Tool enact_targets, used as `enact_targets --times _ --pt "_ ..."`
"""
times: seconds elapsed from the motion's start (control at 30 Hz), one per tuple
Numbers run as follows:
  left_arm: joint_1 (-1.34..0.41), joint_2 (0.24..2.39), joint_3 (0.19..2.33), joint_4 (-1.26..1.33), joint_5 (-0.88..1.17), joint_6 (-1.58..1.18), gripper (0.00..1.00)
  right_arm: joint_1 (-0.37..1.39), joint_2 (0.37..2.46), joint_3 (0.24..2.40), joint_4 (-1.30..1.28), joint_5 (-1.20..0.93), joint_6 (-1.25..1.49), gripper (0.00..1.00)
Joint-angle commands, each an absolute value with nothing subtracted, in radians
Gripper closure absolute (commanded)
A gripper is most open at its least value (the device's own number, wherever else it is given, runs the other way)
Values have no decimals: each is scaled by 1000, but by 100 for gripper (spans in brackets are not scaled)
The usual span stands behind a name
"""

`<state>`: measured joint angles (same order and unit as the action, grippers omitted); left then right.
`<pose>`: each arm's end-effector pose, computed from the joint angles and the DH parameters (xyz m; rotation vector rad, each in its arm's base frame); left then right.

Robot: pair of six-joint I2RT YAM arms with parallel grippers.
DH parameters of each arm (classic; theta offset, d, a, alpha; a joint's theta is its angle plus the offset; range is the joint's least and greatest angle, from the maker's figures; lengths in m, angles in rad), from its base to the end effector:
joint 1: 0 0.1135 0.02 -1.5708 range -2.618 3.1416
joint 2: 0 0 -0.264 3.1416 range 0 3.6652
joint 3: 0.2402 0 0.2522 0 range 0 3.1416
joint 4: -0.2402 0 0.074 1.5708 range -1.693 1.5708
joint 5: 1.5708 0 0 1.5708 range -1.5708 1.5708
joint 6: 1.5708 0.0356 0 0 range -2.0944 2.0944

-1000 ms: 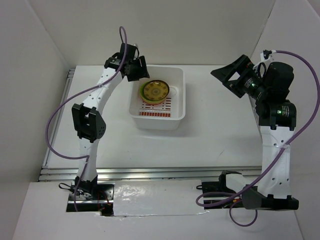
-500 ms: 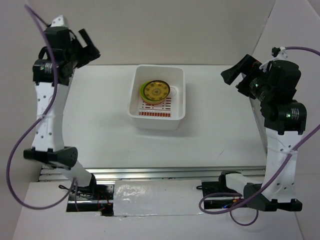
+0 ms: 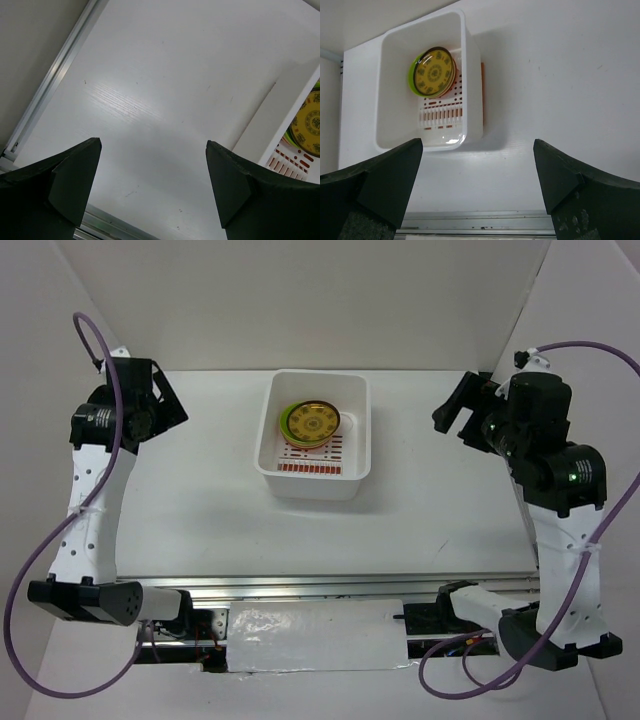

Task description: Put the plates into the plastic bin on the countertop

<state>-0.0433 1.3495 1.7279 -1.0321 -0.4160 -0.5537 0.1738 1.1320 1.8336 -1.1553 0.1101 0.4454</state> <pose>0.2525 0.0035 0.4525 -0.7600 2.0253 0.1217 0.1529 0.0229 0.5085 0.3444 2.0035 0.2802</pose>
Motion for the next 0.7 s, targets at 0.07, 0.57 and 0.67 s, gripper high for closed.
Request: enact_targets --times 0.07,0.57,0.67 --pt "-51 1240 1686 -1054 -469 -551 1 201 1051 1901 -1227 229 417 0" --pt "-144 1071 1513 -1060 -666 -566 1 219 920 1795 -1201 272 400 0" --pt "-143 1071 1509 -1055 -666 -572 1 227 920 1795 -1201 275 400 0"
